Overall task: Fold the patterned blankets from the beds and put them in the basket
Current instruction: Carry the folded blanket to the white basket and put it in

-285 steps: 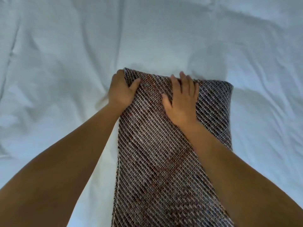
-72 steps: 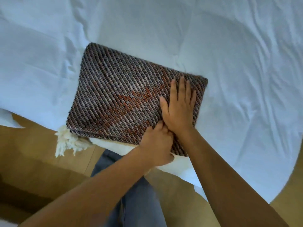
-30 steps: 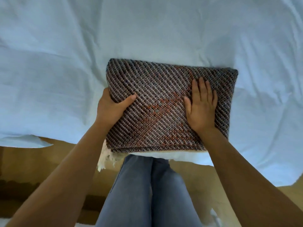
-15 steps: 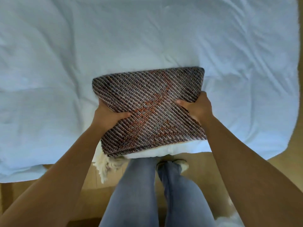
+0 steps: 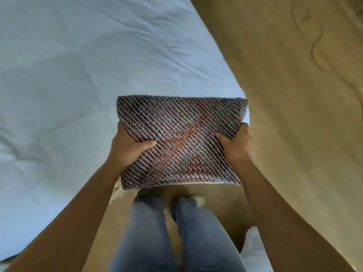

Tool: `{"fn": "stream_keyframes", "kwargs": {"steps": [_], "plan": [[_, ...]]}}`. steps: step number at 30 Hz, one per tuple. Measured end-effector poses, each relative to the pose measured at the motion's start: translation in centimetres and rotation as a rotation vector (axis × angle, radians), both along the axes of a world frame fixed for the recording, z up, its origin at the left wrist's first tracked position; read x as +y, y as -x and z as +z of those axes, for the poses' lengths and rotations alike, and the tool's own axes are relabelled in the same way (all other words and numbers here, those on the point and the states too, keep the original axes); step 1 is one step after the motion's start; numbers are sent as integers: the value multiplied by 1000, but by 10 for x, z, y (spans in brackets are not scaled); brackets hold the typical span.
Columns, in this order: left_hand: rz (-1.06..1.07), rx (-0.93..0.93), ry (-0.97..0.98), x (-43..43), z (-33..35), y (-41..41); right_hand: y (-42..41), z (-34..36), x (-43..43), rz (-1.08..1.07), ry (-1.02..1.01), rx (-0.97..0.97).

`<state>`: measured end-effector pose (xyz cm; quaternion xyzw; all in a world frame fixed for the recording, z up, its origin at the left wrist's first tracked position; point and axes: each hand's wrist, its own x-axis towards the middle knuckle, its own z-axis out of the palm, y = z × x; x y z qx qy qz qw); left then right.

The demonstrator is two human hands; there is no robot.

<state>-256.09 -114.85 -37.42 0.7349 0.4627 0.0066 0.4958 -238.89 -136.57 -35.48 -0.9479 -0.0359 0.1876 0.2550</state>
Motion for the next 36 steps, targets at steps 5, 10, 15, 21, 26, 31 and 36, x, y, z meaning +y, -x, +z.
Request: {"fn": "stream_keyframes", "kwargs": {"steps": [5,10,15,21,26,31,36], "plan": [[-294,-109,-39,-90,33,-100,-26,43,-129,-233,-19,-77],[-513,-137,-41,-185,61,-190,-41,67,-236,-509,-43,-117],[-782,-197,1,-273,80,-278,-62,79,-328,-764,-51,-145],[-1046,-212,51,-383,91,-394,-98,91,-425,-1023,-40,-180],[-1326,-204,83,-495,105,-479,-115,101,-497,-1301,-39,-184],[-1582,-221,119,-623,119,-527,-113,107,-573,-1541,-15,-237],[-1774,-215,179,-765,127,-539,-97,112,-664,-1716,12,-294]]}}
